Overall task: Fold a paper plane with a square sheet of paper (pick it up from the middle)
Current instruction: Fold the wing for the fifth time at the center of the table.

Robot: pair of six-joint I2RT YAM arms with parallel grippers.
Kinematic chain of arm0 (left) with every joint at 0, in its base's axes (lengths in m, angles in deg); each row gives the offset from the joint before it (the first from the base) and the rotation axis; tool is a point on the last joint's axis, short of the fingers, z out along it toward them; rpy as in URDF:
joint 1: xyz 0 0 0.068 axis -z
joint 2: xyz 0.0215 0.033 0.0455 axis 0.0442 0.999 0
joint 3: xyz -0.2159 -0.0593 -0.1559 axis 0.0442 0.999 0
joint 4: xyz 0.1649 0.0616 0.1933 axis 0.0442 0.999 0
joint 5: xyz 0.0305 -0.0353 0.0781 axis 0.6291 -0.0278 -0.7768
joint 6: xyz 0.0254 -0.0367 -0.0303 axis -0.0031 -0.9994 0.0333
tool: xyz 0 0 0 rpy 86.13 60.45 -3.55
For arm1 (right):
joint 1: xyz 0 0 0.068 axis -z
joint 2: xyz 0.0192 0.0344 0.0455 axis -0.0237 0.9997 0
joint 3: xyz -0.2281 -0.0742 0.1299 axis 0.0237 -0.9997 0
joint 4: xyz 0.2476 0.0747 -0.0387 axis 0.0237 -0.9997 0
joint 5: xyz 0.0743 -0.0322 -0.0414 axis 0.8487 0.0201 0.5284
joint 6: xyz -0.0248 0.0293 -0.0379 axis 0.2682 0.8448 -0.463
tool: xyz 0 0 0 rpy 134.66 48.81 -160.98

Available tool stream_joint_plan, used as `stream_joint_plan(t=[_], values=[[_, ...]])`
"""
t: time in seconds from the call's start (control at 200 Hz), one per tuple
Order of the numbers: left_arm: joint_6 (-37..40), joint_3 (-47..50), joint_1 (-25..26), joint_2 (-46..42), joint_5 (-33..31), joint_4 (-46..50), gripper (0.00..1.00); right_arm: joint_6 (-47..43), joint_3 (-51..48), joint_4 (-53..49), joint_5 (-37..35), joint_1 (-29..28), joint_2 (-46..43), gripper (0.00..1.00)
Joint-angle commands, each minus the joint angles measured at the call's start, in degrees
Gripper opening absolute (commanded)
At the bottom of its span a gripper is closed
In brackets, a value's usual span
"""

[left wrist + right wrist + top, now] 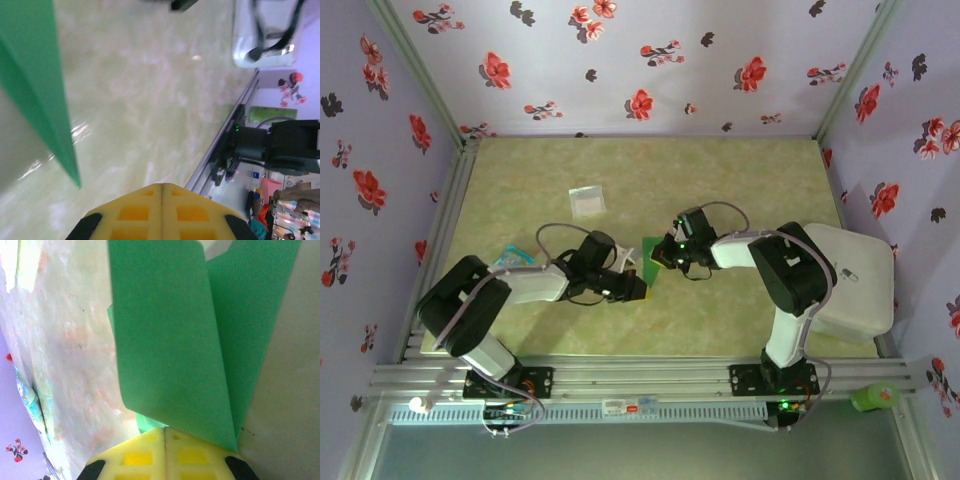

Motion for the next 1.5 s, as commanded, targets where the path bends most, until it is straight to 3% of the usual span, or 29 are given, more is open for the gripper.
stream_joint_plan(t=[0.0, 0.54, 1.12, 1.495], values=[[1.2, -3.6, -1.6, 1.5, -2.1, 1.2, 0.03, -1.1, -1.7, -9.6, -7.0, -0.7, 4.4, 0.02], [1.6, -14.4, -2.5, 15.7, -6.4, 2.4, 0.04, -0.8, -1.9, -8.9, -6.6, -0.8, 4.3, 0.02], [4.7, -7.7, -2.3, 18.5, -9.7, 4.8, 0.00, -0.4, -1.6, -8.5, -5.8, -0.9, 3.4, 0.04], [11.2, 0.3, -2.4, 15.4, -6.2, 5.7, 0.00, -1.5, -4.6, -9.4, -7.4, 2.2, -14.0, 0.09]])
